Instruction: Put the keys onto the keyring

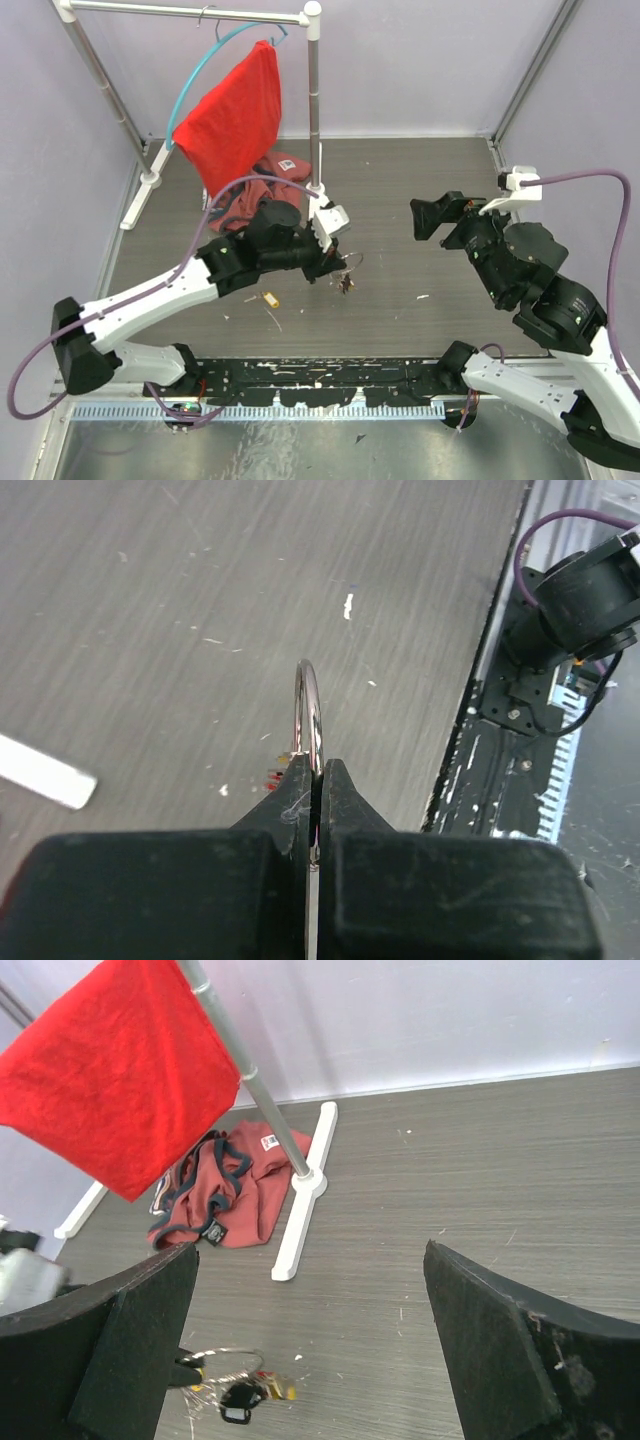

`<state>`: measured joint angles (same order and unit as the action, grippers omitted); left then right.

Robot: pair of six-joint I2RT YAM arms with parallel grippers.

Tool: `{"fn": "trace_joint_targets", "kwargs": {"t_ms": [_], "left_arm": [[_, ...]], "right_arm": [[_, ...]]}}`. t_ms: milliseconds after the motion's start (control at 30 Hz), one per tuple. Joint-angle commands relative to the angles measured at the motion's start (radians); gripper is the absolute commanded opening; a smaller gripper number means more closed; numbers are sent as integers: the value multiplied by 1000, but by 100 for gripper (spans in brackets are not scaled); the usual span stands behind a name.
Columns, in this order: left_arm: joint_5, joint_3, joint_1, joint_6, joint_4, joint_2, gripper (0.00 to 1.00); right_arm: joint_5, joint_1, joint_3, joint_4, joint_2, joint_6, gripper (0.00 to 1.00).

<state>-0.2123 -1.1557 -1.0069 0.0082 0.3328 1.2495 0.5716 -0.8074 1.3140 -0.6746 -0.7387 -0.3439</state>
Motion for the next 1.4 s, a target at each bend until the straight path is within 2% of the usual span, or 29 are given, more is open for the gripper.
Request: {"fn": "trace_joint_targets", "kwargs": {"t_ms": [0,233,600,833,900,933,1067,1100,1133,1200,1300,1367], "left_arm": [[-122,23,2,-110,-190,81,0],[-127,24,9,-115,-248,256,4],[-118,-19,104,-74,-218,454,19],[-1,23,150,-74,-237,440,41],[43,18,167,-86,-207,418,50],[64,16,180,-94,-188,405,55],[203,-16,249,-195,-61,348,89],[246,-37,272,-233,7,340,96],[299,-65,297,-275,81,331,99],[326,-109,336,-309,207,312,98],[381,-96,354,-331,282,235,98],[413,-74,353,-340,310,169,98]], "right_arm": [[69,4,-8,14,11,-26,100],[84,4,-20,-14,28,-34,100],[67,4,-49,-36,19,-69,100],[43,4,-95,-38,-4,-65,100],[39,4,-117,-45,-25,-78,100],[36,3,-128,-46,-35,-83,100],[-13,7,-154,-53,-97,-73,100],[-41,17,-154,-53,-116,-71,100],[-91,41,-157,-46,-134,-66,100],[-269,166,-167,-17,-158,-54,100],[-617,429,-229,69,-154,-50,100],[-737,566,-251,101,-152,-50,100]]}}
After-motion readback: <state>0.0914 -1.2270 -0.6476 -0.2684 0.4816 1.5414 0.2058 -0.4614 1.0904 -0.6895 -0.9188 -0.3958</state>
